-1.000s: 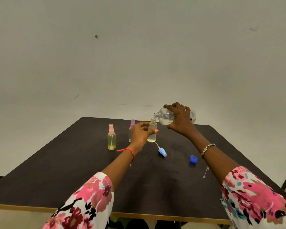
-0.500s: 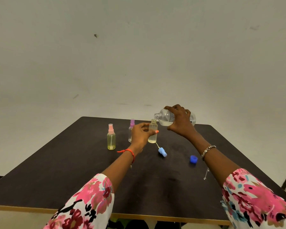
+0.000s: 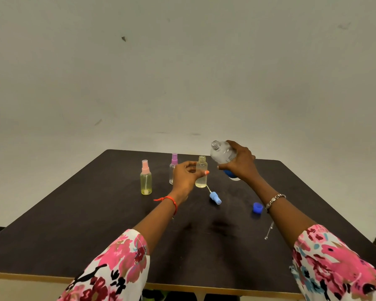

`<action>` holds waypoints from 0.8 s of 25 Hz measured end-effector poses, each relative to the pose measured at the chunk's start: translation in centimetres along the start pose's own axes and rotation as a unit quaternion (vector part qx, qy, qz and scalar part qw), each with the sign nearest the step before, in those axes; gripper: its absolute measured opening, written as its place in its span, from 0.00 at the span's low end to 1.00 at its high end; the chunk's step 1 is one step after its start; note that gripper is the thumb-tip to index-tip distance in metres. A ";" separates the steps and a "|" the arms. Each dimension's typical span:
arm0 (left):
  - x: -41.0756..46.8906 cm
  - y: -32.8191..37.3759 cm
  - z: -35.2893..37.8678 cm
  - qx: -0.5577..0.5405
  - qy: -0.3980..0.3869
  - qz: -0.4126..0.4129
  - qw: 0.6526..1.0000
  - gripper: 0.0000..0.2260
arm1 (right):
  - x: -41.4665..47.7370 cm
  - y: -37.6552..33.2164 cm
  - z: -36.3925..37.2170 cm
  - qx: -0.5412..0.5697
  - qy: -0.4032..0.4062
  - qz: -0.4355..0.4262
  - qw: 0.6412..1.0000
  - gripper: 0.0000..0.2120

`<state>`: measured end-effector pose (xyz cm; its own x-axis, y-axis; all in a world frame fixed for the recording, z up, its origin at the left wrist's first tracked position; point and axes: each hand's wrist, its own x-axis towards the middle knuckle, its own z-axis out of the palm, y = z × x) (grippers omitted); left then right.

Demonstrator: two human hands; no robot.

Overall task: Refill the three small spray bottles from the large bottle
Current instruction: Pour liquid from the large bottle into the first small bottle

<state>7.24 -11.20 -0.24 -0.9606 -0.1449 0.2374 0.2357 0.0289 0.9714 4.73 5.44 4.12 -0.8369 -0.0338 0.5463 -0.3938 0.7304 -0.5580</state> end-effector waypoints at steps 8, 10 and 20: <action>1.0 -2.0 -0.2 0.011 0.009 -0.017 1.000 0.19 | 0.1 3.7 1.8 0.097 0.007 0.133 0.986 0.32; 1.1 -2.4 -0.2 0.007 0.008 -0.022 1.000 0.17 | -0.1 4.6 2.2 0.101 0.020 0.144 0.984 0.31; 1.5 -3.1 -0.5 -0.004 0.012 -0.033 0.999 0.14 | 0.3 6.7 2.7 0.106 0.044 0.202 0.973 0.34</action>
<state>5.11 -12.00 -2.86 -0.9705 -0.1691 0.1716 0.1725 0.0098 0.9850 0.85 8.51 -1.16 -0.9075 0.2917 0.3022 -0.1177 0.5139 -0.8497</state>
